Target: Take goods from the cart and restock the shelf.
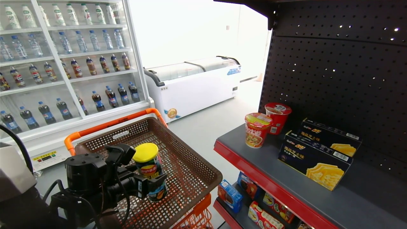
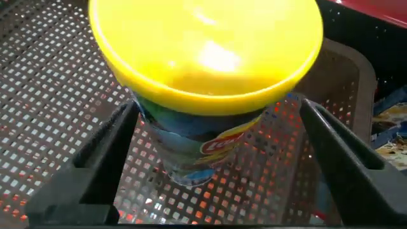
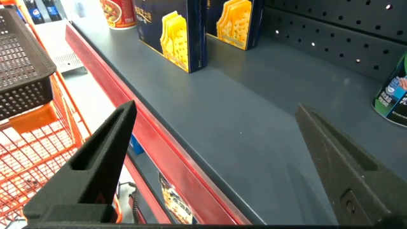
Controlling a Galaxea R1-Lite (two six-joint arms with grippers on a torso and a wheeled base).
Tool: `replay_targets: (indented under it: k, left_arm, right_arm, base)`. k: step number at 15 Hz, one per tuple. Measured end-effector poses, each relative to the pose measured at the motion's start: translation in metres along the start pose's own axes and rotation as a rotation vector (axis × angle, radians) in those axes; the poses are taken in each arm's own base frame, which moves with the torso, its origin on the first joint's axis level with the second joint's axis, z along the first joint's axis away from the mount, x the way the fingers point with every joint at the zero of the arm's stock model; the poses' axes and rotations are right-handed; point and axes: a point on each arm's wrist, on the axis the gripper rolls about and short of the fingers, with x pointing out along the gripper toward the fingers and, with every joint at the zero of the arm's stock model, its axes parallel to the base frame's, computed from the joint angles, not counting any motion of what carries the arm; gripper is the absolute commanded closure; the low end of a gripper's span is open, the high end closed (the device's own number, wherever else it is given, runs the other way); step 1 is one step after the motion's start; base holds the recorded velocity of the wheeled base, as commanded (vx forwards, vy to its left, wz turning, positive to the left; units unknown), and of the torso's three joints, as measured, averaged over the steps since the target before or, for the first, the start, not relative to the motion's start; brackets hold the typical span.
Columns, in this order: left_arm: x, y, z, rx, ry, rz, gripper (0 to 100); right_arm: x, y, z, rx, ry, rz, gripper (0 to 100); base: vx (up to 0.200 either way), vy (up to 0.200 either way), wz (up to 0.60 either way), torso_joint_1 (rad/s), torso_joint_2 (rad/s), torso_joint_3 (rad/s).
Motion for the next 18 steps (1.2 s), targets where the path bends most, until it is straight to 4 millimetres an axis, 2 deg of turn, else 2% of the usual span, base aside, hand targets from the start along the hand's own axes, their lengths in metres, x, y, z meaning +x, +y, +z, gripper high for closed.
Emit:
replay_targets:
  k: [5,11,12,18]
  left_arm:
    - [0.011,0.003,-0.011,-0.003,0.006,0.002,0]
    - [0.019,0.005,-0.009,0.006,-0.013,0.004,0]
    - [0.02,0.005,-0.009,0.007,-0.015,0.004,100]
    - [0.021,0.004,-0.008,0.002,-0.012,0.0,100]
  right_arm:
    - [0.0,0.0,0.0,0.0,0.0,0.0,0]
    - [0.0,0.0,0.0,0.0,0.0,0.0,0]
    - [0.0,0.0,0.0,0.0,0.0,0.0,0]
    - [0.0,0.0,0.0,0.0,0.0,-0.001,0]
  base:
    - [0.0,0.0,0.0,0.0,0.0,0.0]
    - [0.0,0.0,0.0,0.0,0.0,0.0]
    - [0.0,0.0,0.0,0.0,0.0,0.0]
    - [0.0,0.0,0.0,0.0,0.0,0.0]
